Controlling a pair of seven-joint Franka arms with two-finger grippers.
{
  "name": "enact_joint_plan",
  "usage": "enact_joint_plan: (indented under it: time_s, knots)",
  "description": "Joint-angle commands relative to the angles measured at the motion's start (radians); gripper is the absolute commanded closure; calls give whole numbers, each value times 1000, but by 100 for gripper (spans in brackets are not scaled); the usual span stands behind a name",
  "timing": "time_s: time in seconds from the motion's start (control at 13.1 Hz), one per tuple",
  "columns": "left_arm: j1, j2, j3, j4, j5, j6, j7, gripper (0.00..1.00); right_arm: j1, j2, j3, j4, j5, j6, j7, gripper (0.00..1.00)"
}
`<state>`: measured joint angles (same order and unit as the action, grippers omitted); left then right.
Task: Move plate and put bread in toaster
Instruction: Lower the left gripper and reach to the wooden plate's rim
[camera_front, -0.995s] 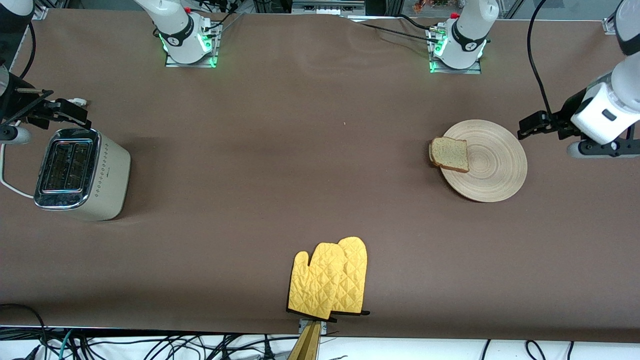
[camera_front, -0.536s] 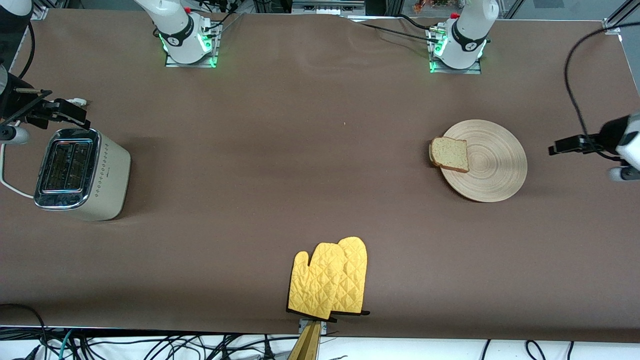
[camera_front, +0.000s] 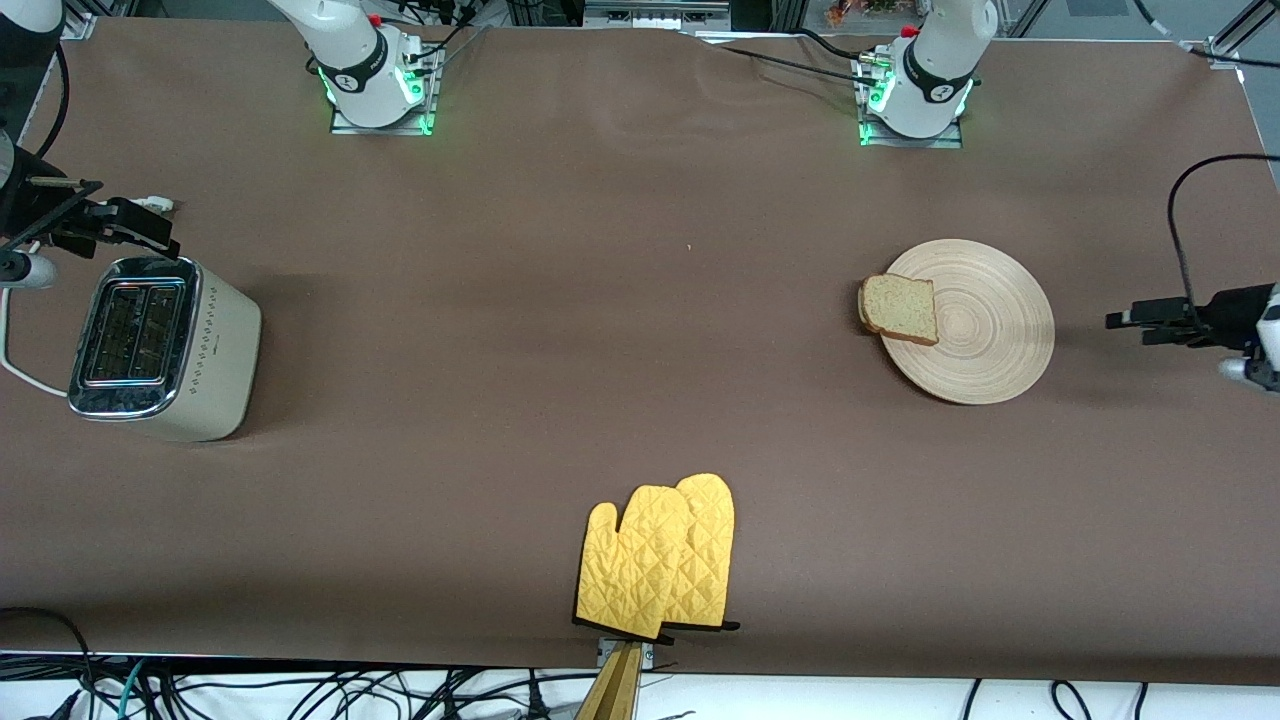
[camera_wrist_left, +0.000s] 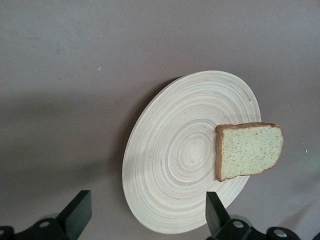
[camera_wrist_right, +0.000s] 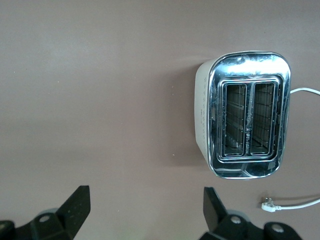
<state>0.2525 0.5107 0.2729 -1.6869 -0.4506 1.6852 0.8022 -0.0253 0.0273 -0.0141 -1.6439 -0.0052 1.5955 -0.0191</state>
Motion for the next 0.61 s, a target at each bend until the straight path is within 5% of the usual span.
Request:
enact_joint_plan:
  time_s: [0.0,0.54]
  knots:
    - [14,115,5,21,-95,-2,103,0,-4,3,2,18,2,-16,4,0]
    - [40,183,5,-25,-137,-59,124,0,-7,5,0,18,10,-14,2,0]
